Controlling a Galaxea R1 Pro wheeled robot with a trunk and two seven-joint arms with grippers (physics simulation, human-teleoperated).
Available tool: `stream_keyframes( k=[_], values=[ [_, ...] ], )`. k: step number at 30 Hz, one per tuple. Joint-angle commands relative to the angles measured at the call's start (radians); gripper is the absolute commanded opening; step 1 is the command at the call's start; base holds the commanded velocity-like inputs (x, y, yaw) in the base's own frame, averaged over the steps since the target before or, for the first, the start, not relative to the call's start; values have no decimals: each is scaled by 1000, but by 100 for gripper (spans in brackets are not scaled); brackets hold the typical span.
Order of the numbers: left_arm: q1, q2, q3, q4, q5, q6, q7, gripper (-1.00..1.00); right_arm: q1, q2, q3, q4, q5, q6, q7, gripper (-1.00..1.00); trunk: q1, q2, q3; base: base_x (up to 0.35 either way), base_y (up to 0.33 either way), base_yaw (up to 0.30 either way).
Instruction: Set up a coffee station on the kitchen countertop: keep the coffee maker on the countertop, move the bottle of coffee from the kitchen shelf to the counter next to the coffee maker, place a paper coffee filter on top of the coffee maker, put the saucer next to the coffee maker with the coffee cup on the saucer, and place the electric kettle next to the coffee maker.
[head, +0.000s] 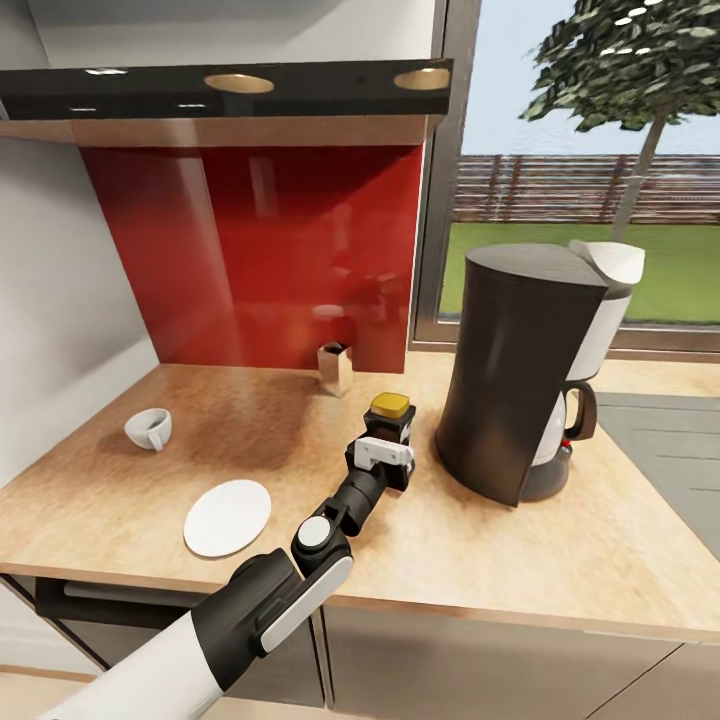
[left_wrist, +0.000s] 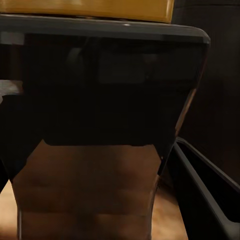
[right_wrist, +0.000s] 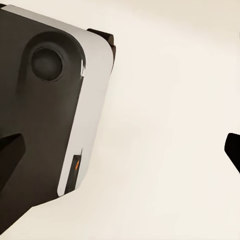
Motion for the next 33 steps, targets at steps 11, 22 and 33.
stream_keyframes(
  k=[11, 22, 33],
  values=[
    [-1, 0, -4, 11, 17, -2, 5, 100, -1, 0, -6, 0, 8, -4, 2, 100, 0, 0, -2, 0, 0, 0],
    [-1, 0, -4, 11, 17, -2, 5, 100, -1, 0, -6, 0, 8, -4, 2, 100, 0, 0, -2, 0, 0, 0],
    [-1, 0, -4, 11, 17, -2, 5, 100, -1, -1, -6, 0, 8, -4, 2, 100, 0, 0, -2, 0, 0, 0]
  ],
)
